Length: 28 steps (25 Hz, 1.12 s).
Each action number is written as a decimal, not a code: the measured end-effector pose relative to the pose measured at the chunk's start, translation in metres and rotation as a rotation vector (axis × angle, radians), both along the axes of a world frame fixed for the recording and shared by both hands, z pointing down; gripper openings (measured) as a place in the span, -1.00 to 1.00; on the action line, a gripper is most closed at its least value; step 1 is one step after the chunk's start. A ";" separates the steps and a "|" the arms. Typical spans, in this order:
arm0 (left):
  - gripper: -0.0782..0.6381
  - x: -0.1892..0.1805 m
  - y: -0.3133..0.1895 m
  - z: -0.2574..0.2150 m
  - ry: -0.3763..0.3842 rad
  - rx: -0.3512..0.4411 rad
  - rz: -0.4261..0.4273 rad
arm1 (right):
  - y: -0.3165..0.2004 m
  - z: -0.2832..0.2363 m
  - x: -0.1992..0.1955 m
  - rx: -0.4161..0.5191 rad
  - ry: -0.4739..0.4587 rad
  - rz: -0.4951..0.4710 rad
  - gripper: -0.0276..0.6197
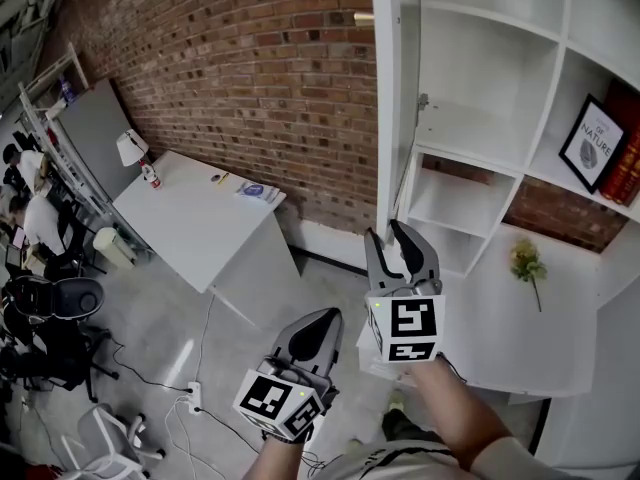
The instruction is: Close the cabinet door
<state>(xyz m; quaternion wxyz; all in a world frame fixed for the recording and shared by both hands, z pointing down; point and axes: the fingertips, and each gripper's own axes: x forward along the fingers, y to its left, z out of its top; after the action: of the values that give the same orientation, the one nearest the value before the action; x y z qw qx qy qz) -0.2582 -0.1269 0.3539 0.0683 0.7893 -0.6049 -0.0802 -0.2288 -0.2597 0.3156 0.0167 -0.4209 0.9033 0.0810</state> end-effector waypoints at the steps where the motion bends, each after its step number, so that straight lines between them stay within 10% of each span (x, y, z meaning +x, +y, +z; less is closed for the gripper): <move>1: -0.75 0.002 0.000 0.000 0.000 0.002 0.008 | 0.000 0.000 0.004 0.000 0.000 0.004 -0.46; 28: -0.75 0.110 -0.073 -0.010 -0.017 0.024 0.302 | -0.045 -0.003 0.158 0.014 0.028 0.191 -0.65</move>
<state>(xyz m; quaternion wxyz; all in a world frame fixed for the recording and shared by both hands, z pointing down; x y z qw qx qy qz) -0.1484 -0.2004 0.3438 0.0653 0.8728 -0.4786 -0.0696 -0.0709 -0.3047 0.3129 -0.0005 -0.5039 0.8586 0.0944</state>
